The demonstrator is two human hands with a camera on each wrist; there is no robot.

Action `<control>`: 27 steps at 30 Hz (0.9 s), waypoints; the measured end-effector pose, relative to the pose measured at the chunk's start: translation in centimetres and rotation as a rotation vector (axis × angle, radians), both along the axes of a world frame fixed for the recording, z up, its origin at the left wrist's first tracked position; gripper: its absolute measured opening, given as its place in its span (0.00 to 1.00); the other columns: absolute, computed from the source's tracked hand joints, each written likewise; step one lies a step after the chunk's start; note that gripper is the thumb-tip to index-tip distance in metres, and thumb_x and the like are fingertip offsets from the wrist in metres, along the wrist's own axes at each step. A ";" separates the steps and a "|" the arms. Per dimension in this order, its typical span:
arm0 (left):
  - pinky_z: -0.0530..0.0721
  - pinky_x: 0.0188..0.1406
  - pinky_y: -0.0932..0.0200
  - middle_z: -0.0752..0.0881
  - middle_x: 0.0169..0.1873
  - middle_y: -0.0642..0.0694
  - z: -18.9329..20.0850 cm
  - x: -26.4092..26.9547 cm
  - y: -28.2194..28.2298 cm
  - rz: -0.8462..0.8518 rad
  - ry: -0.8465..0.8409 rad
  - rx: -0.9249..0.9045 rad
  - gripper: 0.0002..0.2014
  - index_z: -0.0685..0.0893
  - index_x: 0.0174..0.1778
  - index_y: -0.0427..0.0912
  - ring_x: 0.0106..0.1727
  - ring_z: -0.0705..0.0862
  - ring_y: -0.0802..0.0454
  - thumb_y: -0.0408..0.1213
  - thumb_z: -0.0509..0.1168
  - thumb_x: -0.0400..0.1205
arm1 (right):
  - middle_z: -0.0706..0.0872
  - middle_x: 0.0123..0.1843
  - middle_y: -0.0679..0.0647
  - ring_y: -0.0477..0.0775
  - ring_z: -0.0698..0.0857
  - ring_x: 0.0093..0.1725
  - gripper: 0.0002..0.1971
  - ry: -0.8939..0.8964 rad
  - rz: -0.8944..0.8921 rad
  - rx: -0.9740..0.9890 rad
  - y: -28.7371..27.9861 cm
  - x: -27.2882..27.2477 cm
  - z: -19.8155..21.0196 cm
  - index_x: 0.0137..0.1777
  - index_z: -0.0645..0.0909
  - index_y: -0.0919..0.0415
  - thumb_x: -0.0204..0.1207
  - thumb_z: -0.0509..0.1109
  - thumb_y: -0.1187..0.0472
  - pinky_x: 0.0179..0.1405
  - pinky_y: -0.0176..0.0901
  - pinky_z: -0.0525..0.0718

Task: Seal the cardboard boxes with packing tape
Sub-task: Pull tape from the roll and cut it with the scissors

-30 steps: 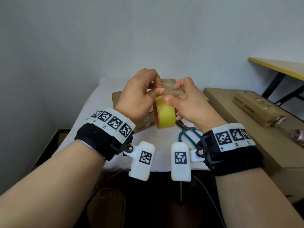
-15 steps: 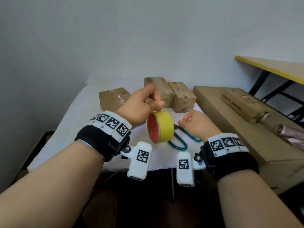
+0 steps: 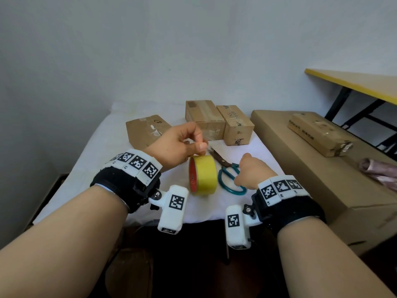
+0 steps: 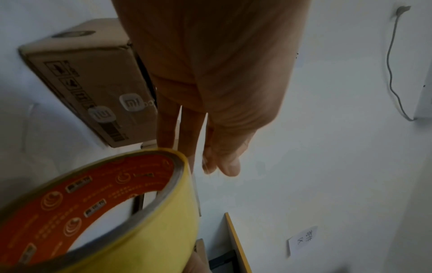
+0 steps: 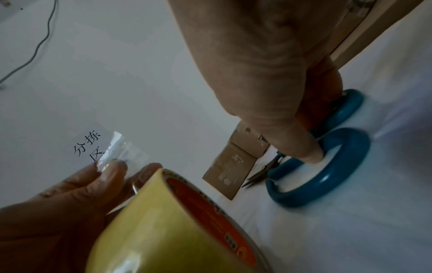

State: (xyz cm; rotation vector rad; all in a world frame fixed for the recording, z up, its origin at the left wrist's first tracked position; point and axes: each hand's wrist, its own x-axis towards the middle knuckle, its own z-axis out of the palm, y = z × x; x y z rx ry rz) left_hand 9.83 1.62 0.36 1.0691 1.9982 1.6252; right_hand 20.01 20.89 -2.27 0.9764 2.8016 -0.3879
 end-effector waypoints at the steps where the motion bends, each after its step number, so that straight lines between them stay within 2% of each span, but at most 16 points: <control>1: 0.78 0.63 0.21 0.89 0.48 0.32 0.0 0.0 0.0 -0.003 -0.026 0.007 0.12 0.80 0.36 0.50 0.52 0.89 0.49 0.30 0.71 0.81 | 0.78 0.47 0.57 0.60 0.81 0.51 0.14 -0.002 -0.004 0.009 -0.1 0.0 0.0 0.53 0.68 0.63 0.77 0.72 0.65 0.47 0.49 0.81; 3: 0.76 0.65 0.22 0.87 0.49 0.28 0.1 0.1 -0.1 0.000 -0.075 0.022 0.11 0.78 0.39 0.43 0.52 0.88 0.44 0.25 0.68 0.83 | 0.75 0.40 0.55 0.59 0.80 0.48 0.11 -0.016 0.008 0.049 -0.3 0.2 0.4 0.43 0.68 0.61 0.79 0.69 0.65 0.45 0.47 0.78; 5: 0.80 0.63 0.27 0.85 0.53 0.22 0.1 0.2 -0.2 0.011 -0.086 0.024 0.10 0.76 0.40 0.41 0.52 0.88 0.45 0.24 0.67 0.84 | 0.74 0.38 0.54 0.59 0.79 0.47 0.13 -0.031 0.027 0.090 -0.4 0.5 0.9 0.38 0.68 0.60 0.81 0.67 0.64 0.45 0.45 0.76; 7: 0.87 0.55 0.40 0.85 0.53 0.22 0.1 0.0 -0.3 0.010 -0.083 0.028 0.10 0.76 0.40 0.40 0.50 0.89 0.51 0.24 0.66 0.84 | 0.74 0.38 0.54 0.57 0.79 0.45 0.13 -0.056 0.019 0.083 -0.5 0.6 1.4 0.37 0.69 0.60 0.82 0.67 0.62 0.42 0.43 0.76; 8: 0.87 0.53 0.45 0.85 0.52 0.22 0.1 -0.1 -0.5 0.010 -0.086 0.034 0.10 0.75 0.41 0.41 0.50 0.90 0.52 0.24 0.66 0.84 | 0.74 0.38 0.55 0.55 0.78 0.41 0.13 -0.070 0.010 0.059 -0.5 0.8 1.6 0.37 0.69 0.60 0.82 0.67 0.62 0.38 0.41 0.75; 11: 0.87 0.55 0.47 0.85 0.50 0.27 0.4 -0.3 -0.8 0.018 -0.064 0.044 0.11 0.74 0.41 0.41 0.51 0.89 0.48 0.23 0.65 0.84 | 0.76 0.38 0.55 0.51 0.75 0.34 0.09 -0.084 -0.041 -0.052 -0.4 1.3 2.3 0.39 0.72 0.62 0.76 0.70 0.66 0.28 0.39 0.71; 13: 0.88 0.49 0.54 0.86 0.50 0.29 0.7 -0.5 -1.0 0.023 -0.049 0.054 0.11 0.74 0.42 0.41 0.52 0.89 0.44 0.22 0.65 0.84 | 0.76 0.39 0.56 0.52 0.76 0.34 0.09 -0.039 -0.088 -0.142 0.1 1.4 2.7 0.40 0.72 0.62 0.72 0.71 0.67 0.27 0.38 0.71; 14: 0.88 0.48 0.55 0.86 0.50 0.29 1.0 -0.6 -1.1 0.024 -0.049 0.060 0.10 0.74 0.43 0.40 0.52 0.89 0.43 0.23 0.65 0.84 | 0.77 0.39 0.57 0.53 0.76 0.33 0.09 0.006 -0.108 -0.189 0.4 1.3 2.7 0.40 0.72 0.62 0.71 0.72 0.67 0.28 0.39 0.72; 17: 0.84 0.54 0.43 0.88 0.50 0.33 1.9 -0.9 -1.7 0.036 -0.059 0.086 0.08 0.74 0.45 0.41 0.52 0.90 0.45 0.26 0.65 0.85 | 0.83 0.42 0.59 0.56 0.81 0.38 0.14 0.220 -0.132 -0.329 0.8 0.7 2.7 0.41 0.77 0.62 0.75 0.80 0.57 0.36 0.44 0.80; 19: 0.84 0.58 0.40 0.90 0.49 0.39 2.6 -1.1 -2.4 0.044 -0.068 0.101 0.08 0.74 0.45 0.43 0.52 0.90 0.46 0.28 0.65 0.86 | 0.80 0.39 0.56 0.55 0.80 0.38 0.19 0.357 -0.130 -0.409 0.6 0.3 2.7 0.39 0.74 0.59 0.75 0.82 0.53 0.38 0.47 0.79; 21: 0.82 0.59 0.41 0.91 0.48 0.43 3.2 -1.2 -3.1 0.060 -0.073 0.117 0.09 0.74 0.43 0.45 0.53 0.90 0.45 0.29 0.65 0.86 | 0.79 0.38 0.55 0.55 0.79 0.39 0.19 0.459 -0.100 -0.438 0.1 0.0 2.8 0.41 0.73 0.58 0.73 0.83 0.52 0.42 0.49 0.80; 24: 0.78 0.59 0.41 0.92 0.49 0.45 4.1 -1.8 -4.5 0.111 -0.072 0.162 0.11 0.75 0.41 0.49 0.54 0.89 0.43 0.31 0.66 0.86 | 0.87 0.44 0.56 0.60 0.89 0.46 0.18 0.557 -0.038 -0.455 -0.7 -0.5 2.9 0.47 0.77 0.59 0.72 0.84 0.54 0.51 0.57 0.88; 27: 0.76 0.58 0.41 0.92 0.50 0.44 5.0 -2.6 -6.3 0.172 -0.076 0.221 0.10 0.76 0.40 0.50 0.55 0.89 0.42 0.34 0.68 0.84 | 0.92 0.47 0.58 0.56 0.93 0.47 0.15 0.603 0.055 -0.520 -2.1 -0.9 3.3 0.52 0.80 0.60 0.74 0.83 0.59 0.51 0.53 0.91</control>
